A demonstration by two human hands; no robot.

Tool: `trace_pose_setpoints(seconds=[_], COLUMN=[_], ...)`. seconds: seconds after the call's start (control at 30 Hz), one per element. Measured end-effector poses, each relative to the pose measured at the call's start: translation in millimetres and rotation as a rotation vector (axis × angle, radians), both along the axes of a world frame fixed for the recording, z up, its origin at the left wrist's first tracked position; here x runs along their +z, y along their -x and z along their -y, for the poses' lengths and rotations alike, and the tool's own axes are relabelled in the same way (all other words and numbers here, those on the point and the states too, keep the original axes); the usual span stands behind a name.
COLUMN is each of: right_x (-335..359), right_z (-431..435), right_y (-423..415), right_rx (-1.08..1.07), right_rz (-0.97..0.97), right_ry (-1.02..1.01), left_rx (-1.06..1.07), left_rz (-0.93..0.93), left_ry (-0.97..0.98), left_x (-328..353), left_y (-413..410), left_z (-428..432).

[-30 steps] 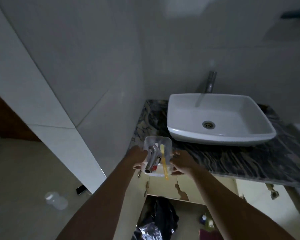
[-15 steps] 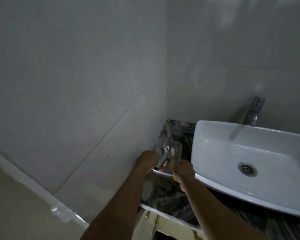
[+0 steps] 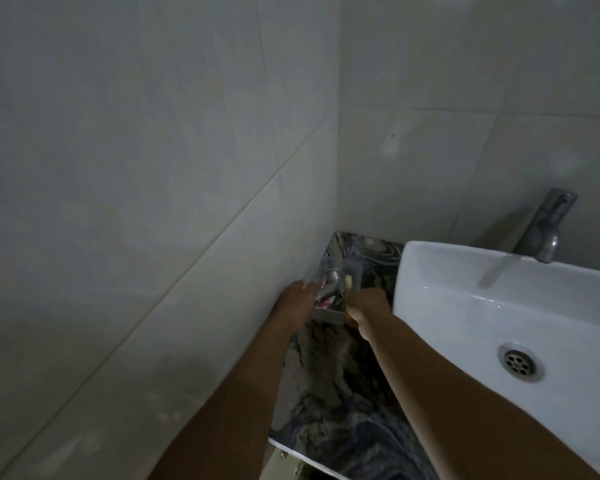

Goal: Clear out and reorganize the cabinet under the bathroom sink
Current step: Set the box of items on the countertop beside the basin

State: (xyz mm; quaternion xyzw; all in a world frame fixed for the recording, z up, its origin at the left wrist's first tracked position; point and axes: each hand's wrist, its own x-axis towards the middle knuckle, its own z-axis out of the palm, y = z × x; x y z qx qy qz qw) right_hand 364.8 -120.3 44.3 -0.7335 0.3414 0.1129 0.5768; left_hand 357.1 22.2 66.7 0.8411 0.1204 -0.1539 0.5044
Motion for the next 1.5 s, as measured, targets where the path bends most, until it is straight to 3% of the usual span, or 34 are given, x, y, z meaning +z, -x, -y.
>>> trace_pose_setpoints(seconds=[0.2,0.43,0.6,0.73,0.97,1.07,1.2,1.37,1.5], right_x=[-28,-41,-33,-35,-25,-14,11,66,101], right_z=[-4,-10,-10,-15,-13,-14,-8,7,32], right_y=[0,6,10,11,16,27,55,108,178], right_rx=[0.006,-0.005,-0.041,0.006,0.142,0.358,0.659,0.719,0.682], right_rz=[-0.038,0.041,0.057,0.08,0.059,0.122,0.428,0.569,0.562], right_ry=[0.032,0.026,-0.07,-0.019,-0.014,0.201,0.629,0.763,0.96], left_rx=[-0.032,-0.079,0.157,0.31,0.152,0.143,0.132,0.067,-0.061], left_rz=[0.017,0.081,0.285,0.367,0.35,0.364,0.395,0.469,0.593], left_ry=[0.032,-0.068,-0.254,-0.25,-0.156,-0.136,-0.163,-0.227,-0.105], left_x=[-1,-24,-36,-35,-32,-29,-17,5,37], left_y=[16,27,43,52,62,66,77,92,122], left_z=[6,4,13,15,-4,-10,-13,-12,-1])
